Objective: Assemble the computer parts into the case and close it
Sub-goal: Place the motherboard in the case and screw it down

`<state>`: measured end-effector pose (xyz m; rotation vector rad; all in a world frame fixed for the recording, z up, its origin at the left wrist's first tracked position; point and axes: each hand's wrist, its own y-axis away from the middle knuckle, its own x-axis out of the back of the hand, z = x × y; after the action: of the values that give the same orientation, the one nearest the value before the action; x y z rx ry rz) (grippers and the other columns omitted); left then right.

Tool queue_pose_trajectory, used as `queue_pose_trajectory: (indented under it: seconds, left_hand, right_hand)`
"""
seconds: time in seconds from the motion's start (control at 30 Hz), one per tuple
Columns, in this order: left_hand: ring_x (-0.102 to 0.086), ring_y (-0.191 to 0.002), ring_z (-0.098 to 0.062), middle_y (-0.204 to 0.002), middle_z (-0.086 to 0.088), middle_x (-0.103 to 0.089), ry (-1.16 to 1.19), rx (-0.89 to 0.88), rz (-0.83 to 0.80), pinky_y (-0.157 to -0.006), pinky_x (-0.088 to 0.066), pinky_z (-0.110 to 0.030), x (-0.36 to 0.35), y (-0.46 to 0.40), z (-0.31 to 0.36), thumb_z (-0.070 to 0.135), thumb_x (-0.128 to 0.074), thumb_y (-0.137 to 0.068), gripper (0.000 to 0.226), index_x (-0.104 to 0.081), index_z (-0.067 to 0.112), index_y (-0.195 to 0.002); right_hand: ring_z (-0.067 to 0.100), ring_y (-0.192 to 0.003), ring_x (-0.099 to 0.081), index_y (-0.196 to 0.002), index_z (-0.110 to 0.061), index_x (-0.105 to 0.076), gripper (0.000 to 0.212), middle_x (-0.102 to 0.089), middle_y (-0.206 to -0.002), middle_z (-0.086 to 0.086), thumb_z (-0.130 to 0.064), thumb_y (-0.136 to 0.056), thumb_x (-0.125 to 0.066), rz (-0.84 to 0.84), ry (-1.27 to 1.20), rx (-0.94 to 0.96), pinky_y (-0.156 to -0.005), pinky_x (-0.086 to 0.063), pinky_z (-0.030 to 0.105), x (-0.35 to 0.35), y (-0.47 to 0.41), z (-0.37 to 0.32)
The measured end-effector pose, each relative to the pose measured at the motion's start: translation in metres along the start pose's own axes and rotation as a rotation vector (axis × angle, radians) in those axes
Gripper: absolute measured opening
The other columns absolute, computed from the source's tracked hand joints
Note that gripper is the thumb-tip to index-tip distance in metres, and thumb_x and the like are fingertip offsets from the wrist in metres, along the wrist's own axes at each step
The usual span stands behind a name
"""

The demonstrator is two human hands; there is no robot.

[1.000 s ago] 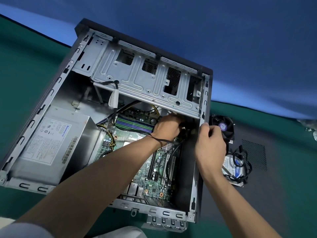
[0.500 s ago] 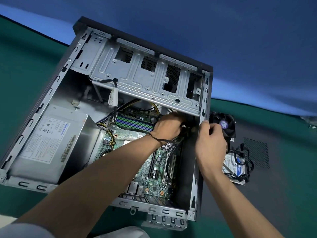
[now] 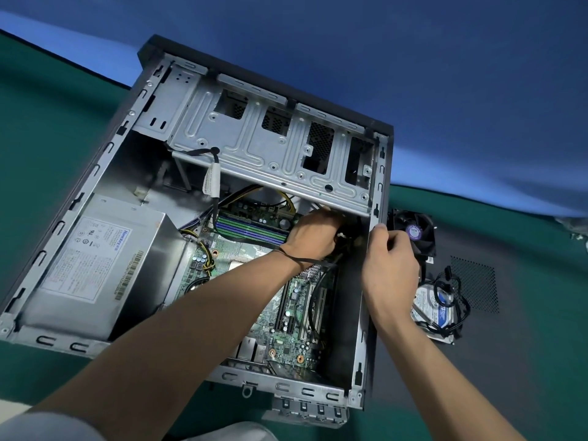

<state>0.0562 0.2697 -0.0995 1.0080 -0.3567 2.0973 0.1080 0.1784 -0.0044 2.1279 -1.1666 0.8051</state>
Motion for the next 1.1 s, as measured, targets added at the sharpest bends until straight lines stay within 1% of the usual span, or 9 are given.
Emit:
queue_pose_trajectory:
  seconds: [0.13, 0.27, 0.5, 0.57, 0.67, 0.73, 0.8, 0.93, 1.1]
  left_hand:
    - [-0.061, -0.096, -0.037, -0.108, -0.022, -0.063, 0.035, 0.020, 0.008, -0.084, -0.052, -0.042, -0.001, -0.002, 0.001, -0.006, -0.050, -0.079, 0.041, -0.061, 0.007, -0.116]
    - [-0.060, -0.102, -0.037, -0.115, -0.020, -0.063, 0.113, 0.085, -0.033, -0.086, -0.049, -0.039, 0.003, -0.006, -0.001, -0.005, -0.049, -0.079, 0.043, -0.062, 0.011, -0.117]
    - [-0.060, -0.093, -0.037, -0.106, -0.023, -0.062, -0.032, -0.138, -0.052, -0.080, -0.050, -0.040, 0.007, 0.001, -0.001, -0.013, -0.046, -0.080, 0.044, -0.055, 0.002, -0.120]
    - [-0.060, -0.094, -0.038, -0.106, -0.024, -0.060, -0.047, -0.159, -0.075, -0.081, -0.051, -0.041, 0.009, 0.003, -0.001, -0.013, -0.045, -0.081, 0.046, -0.052, 0.002, -0.124]
    - [-0.060, -0.098, -0.035, -0.111, -0.020, -0.060, -0.051, -0.107, -0.071, -0.082, -0.050, -0.038, 0.007, 0.002, 0.000, -0.007, -0.046, -0.085, 0.045, -0.053, 0.009, -0.127]
    - [-0.061, -0.099, -0.033, -0.114, -0.018, -0.062, -0.019, -0.023, -0.072, -0.084, -0.050, -0.035, 0.006, 0.000, -0.001, -0.001, -0.048, -0.087, 0.042, -0.059, 0.013, -0.124]
    - [-0.062, -0.099, -0.029, -0.113, -0.015, -0.065, -0.003, 0.030, -0.046, -0.087, -0.051, -0.032, 0.005, -0.002, -0.002, 0.002, -0.049, -0.087, 0.039, -0.065, 0.017, -0.119]
    - [-0.063, -0.093, -0.027, -0.107, -0.014, -0.067, -0.059, -0.022, -0.022, -0.086, -0.049, -0.029, 0.009, 0.000, -0.002, 0.003, -0.051, -0.086, 0.033, -0.069, 0.013, -0.112]
    - [-0.062, -0.093, -0.025, -0.105, -0.011, -0.067, -0.123, -0.005, -0.030, -0.084, -0.048, -0.029, 0.011, 0.003, 0.001, 0.011, -0.051, -0.087, 0.025, -0.069, 0.013, -0.105]
  right_hand:
    - [0.011, -0.063, -0.050, -0.086, -0.017, -0.052, 0.031, -0.058, -0.069, -0.002, -0.042, -0.095, -0.037, -0.002, 0.000, -0.007, -0.055, -0.032, 0.031, 0.000, 0.000, 0.001]
    - [0.010, -0.064, -0.050, -0.086, -0.017, -0.053, 0.031, -0.058, -0.071, -0.002, -0.042, -0.095, -0.037, -0.004, 0.000, -0.008, -0.058, -0.031, 0.033, 0.001, 0.000, 0.001]
    - [0.008, -0.064, -0.050, -0.085, -0.017, -0.053, 0.031, -0.059, -0.072, -0.003, -0.043, -0.095, -0.037, -0.009, 0.001, -0.009, -0.056, -0.032, 0.032, 0.001, 0.000, 0.001]
    - [0.008, -0.064, -0.050, -0.085, -0.017, -0.052, 0.031, -0.059, -0.072, -0.002, -0.043, -0.095, -0.037, -0.011, 0.001, -0.010, -0.057, -0.031, 0.033, 0.001, 0.000, 0.001]
    - [0.008, -0.065, -0.050, -0.086, -0.016, -0.054, 0.032, -0.059, -0.072, -0.002, -0.042, -0.095, -0.037, -0.009, 0.001, -0.011, -0.056, -0.032, 0.032, 0.001, 0.000, 0.001]
    - [0.008, -0.065, -0.050, -0.086, -0.016, -0.054, 0.032, -0.059, -0.072, -0.003, -0.042, -0.095, -0.037, -0.009, 0.003, -0.009, -0.055, -0.033, 0.030, 0.000, -0.001, 0.002]
    - [0.011, -0.066, -0.050, -0.086, -0.016, -0.054, 0.032, -0.059, -0.074, -0.002, -0.042, -0.095, -0.037, -0.007, 0.007, -0.014, -0.058, -0.032, 0.033, 0.000, -0.001, 0.002]
    - [0.015, -0.068, -0.051, -0.086, -0.016, -0.053, 0.033, -0.059, -0.075, -0.002, -0.043, -0.095, -0.037, -0.004, 0.000, -0.013, -0.063, -0.032, 0.034, 0.000, -0.001, 0.002]
    - [0.007, -0.066, -0.049, -0.085, -0.016, -0.053, 0.033, -0.057, -0.074, -0.004, -0.042, -0.095, -0.037, -0.010, 0.006, -0.013, -0.060, -0.031, 0.035, 0.001, 0.001, 0.001]
